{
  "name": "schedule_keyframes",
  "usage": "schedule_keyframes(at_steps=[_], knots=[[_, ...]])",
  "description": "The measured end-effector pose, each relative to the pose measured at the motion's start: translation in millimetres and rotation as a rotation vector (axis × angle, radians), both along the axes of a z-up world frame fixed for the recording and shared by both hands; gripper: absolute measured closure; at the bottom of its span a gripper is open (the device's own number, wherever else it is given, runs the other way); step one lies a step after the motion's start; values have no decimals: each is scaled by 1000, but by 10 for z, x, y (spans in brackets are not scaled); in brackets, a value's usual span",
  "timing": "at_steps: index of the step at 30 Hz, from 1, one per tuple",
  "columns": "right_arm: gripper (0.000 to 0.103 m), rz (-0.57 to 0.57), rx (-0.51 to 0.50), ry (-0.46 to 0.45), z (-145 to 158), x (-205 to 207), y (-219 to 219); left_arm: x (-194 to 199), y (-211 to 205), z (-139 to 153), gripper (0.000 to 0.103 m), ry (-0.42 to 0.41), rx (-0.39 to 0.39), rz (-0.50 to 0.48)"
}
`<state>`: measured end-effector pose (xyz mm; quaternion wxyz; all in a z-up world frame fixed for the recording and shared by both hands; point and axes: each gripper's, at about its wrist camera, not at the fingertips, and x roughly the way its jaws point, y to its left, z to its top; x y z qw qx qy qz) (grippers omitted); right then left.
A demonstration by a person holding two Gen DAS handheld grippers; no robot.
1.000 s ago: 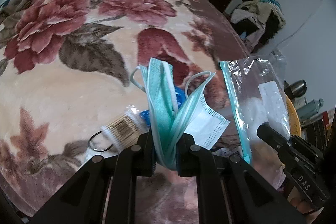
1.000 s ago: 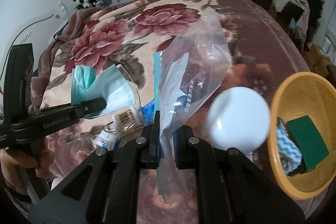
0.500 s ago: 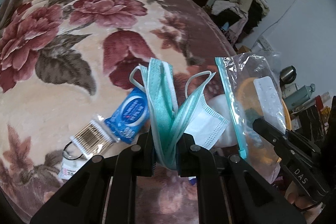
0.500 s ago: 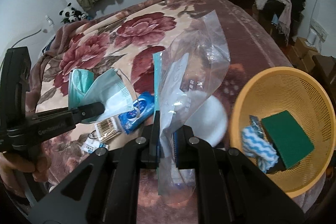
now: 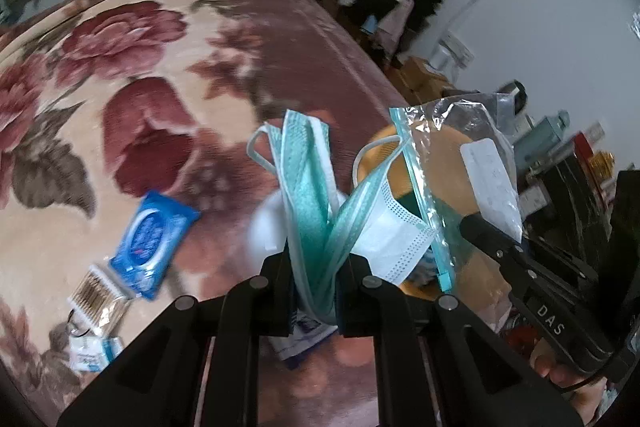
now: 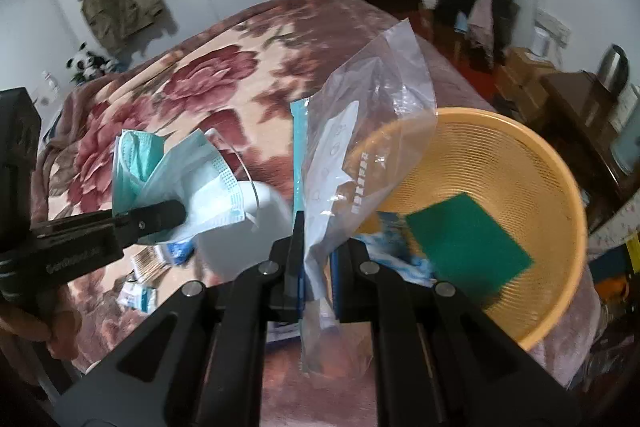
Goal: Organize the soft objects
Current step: 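Lift the mask and zip bag with both tools and carry them over the basket, then open both tools to drop the mask and zip bag into the basket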
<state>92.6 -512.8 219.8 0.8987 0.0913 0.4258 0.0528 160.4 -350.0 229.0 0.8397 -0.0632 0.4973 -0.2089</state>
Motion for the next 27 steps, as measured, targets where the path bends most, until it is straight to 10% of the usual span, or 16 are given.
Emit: schedule_keyframes(at_steps=[16,18,20,22,25,27], knots=[[93,-233,26,15,-44,-96,-878,45,-1145,-220,90,46,-2,-184],[92,-259,32,11,-70,-86,-972,72,-1248,-251,81,40,-18,-191],[91,-282,72,25,-124,-65,-1081,89,-1308,-272,20,43,-22,-195],[64,-316,99,56,-183,-59,-1170,80,-1314,-260,1,26,-31,-186],[10,-363,124,31,-199,-158,-1279,49,-1268,-186,1,-12,-40,-189],[5,-380,129,37,-201,-178,-1316,49,-1230,-143,1,-20,-40,-186]])
